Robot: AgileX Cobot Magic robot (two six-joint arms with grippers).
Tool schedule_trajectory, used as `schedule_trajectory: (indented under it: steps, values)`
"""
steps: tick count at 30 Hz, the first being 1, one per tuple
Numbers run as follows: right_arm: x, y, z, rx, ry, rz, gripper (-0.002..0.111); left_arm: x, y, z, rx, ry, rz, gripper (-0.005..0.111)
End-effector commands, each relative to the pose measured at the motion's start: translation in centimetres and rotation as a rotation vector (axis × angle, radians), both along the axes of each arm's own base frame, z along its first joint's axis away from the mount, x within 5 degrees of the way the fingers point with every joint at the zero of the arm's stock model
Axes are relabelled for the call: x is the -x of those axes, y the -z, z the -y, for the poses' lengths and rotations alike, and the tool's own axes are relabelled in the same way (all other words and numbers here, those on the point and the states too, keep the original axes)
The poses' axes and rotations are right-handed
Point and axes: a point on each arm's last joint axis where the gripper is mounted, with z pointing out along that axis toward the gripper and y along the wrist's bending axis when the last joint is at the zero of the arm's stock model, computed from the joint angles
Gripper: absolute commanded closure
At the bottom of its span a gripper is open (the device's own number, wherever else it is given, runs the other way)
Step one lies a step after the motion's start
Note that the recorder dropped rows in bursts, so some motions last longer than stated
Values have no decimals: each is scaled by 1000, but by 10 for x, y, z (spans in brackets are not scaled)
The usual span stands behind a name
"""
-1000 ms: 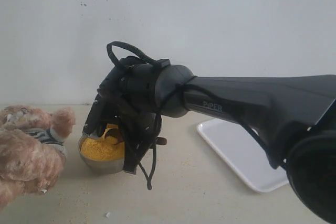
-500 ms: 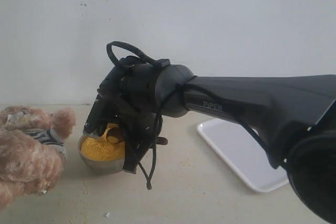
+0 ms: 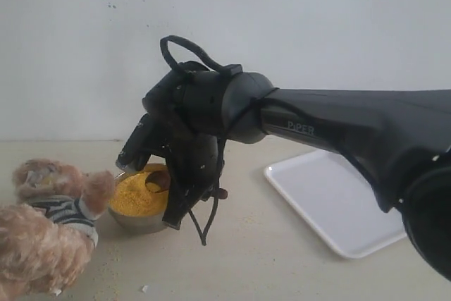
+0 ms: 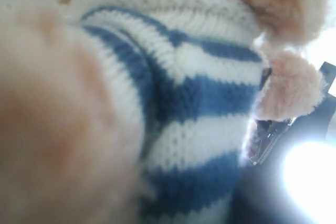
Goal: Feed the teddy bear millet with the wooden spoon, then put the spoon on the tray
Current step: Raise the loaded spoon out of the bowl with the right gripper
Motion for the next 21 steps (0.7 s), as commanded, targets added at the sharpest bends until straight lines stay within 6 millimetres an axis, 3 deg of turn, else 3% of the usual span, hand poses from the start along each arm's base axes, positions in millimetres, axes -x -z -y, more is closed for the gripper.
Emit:
schedule_trajectory:
  steps: [1,9,16,21]
  values:
    - [-9,-11,14,-68,98,-24,108,12,3,6,42,39,-43,103]
    - [6,-59,27,-155,88,-72,108,36,9,17,71,80,-132,103]
    - [7,-68,38,-301,155,-236,108,73,7,34,69,143,-154,103]
    - [19,-85,41,-331,120,-275,108,82,0,38,55,182,-158,103]
